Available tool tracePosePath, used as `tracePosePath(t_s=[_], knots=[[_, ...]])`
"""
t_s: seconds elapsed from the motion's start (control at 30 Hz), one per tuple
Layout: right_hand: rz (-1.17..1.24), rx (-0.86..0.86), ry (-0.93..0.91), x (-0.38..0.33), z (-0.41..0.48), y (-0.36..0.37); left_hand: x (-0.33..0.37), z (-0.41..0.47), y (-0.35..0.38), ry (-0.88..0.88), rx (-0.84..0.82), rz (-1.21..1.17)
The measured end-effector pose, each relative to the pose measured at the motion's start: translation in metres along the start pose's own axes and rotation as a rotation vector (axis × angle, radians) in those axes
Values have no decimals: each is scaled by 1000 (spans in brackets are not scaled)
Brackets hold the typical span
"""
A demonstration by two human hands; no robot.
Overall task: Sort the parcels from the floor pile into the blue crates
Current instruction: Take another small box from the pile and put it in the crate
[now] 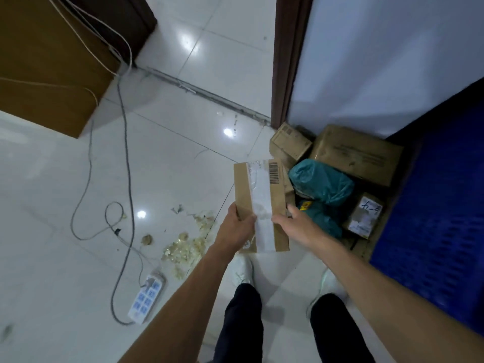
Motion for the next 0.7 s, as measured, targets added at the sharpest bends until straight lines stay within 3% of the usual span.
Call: tracePosePath(t_s=[0.3,0.7], knots=[[115,163,-162,-58,-184,-108,154,-155,31,267,73,125],[462,520,-358,-35,-355,-330,332,-316,182,855,5,387]])
Point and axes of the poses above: each hand's wrist, its own z-axis towards the middle knuckle, its own y-axis out of the palm, x = y × z, the point moved 6 cm from there along z, towards the middle knuckle, and after that the axes turned 2 degrees about y, right-handed, at the moved point
